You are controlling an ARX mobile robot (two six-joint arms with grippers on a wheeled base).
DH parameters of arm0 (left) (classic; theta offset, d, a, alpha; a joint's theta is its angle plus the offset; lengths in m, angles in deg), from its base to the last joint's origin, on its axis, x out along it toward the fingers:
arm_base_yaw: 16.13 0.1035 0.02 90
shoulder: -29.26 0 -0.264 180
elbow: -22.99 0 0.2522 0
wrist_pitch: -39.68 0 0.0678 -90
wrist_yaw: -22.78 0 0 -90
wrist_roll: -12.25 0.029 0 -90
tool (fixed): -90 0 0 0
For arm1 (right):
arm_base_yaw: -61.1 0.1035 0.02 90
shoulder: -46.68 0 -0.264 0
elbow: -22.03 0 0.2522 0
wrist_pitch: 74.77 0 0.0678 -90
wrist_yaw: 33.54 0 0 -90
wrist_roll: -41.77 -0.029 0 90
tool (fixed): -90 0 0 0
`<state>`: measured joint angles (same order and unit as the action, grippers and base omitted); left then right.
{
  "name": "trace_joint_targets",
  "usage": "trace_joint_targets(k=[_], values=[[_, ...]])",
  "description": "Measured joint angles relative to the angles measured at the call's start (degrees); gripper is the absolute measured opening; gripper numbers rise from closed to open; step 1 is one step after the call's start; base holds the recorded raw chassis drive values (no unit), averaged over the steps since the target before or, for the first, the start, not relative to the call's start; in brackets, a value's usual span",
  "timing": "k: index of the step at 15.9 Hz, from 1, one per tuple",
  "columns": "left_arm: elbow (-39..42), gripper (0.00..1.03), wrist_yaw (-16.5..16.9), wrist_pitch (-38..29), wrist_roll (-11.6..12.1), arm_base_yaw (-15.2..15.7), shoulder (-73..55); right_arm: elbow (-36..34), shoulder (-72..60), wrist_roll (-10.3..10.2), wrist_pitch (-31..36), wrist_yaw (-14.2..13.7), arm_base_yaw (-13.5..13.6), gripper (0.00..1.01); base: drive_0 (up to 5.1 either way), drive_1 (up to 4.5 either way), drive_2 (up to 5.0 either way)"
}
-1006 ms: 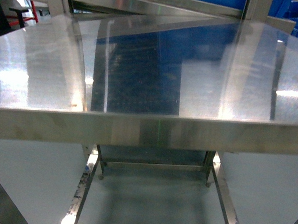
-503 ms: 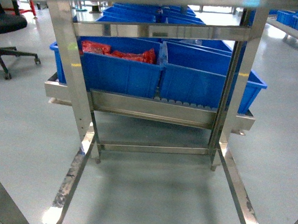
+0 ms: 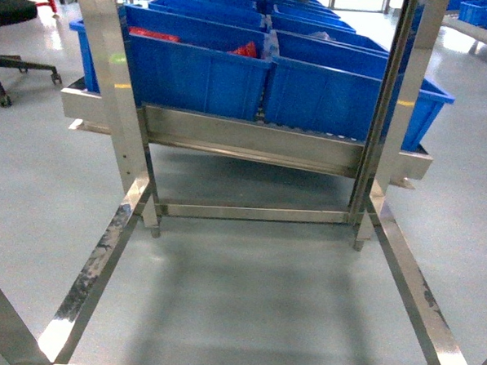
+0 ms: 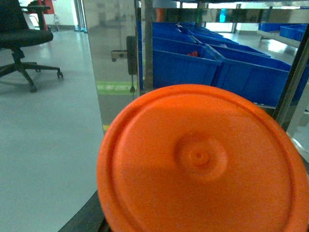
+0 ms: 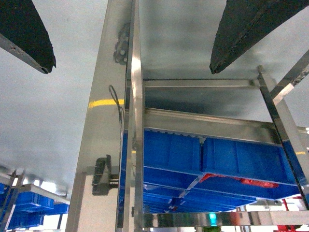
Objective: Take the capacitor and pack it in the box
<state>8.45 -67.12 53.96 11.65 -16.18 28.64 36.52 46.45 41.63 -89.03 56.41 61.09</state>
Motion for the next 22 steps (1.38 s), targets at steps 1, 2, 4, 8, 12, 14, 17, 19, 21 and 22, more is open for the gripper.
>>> trace_joint_targets(k=[1,2,4,8,12,14,17,19,21,22], values=[[0.0,0.44,-0.2,-0.1,0.0,0.0,0.0,0.0,0.0,0.0,0.1,0.0,0.0,0.98,0.0,0.0,0.0],[0.0,0.44,-0.1,-0.1,0.0,0.0,0.0,0.0,0.0,0.0,0.2,0.0,0.0,0.98,0.0,0.0,0.0],[0.0,0.44,-0.1,-0.1,0.0,0.0,0.0,0.0,0.0,0.0,0.1,0.0,0.0,0.98,0.0,0.0,0.0],[0.0,0.44,-0.1,-0.1,0.0,0.0,0.0,0.0,0.0,0.0,0.2,0.0,0.0,0.98,0.0,0.0,0.0],[0.0,0.44,-0.1,-0.1,0.0,0.0,0.0,0.0,0.0,0.0,0.3,0.0,0.0,0.98,0.0,0.0,0.0],[0.0,0.44,-0.1,-0.1,0.0,0.0,0.0,0.0,0.0,0.0,0.2,0.0,0.0,0.98,0.0,0.0,0.0],[0.0,0.44,-0.1,-0.1,0.0,0.0,0.0,0.0,0.0,0.0,0.2,0.0,0.0,0.98,0.0,0.0,0.0],[0.0,0.44,-0.1,-0.1,0.0,0.0,0.0,0.0,0.0,0.0,0.2,0.0,0.0,0.98,0.0,0.0,0.0],[0.0,0.44,-0.1,-0.1,0.0,0.0,0.0,0.0,0.0,0.0,0.1,0.0,0.0,0.98,-2.4,1.32,1.3],[0.0,0.44,-0.1,-0.1,0.0,0.0,0.0,0.0,0.0,0.0,0.5,0.0,0.0,0.98,-4.8,2.63,2.6]])
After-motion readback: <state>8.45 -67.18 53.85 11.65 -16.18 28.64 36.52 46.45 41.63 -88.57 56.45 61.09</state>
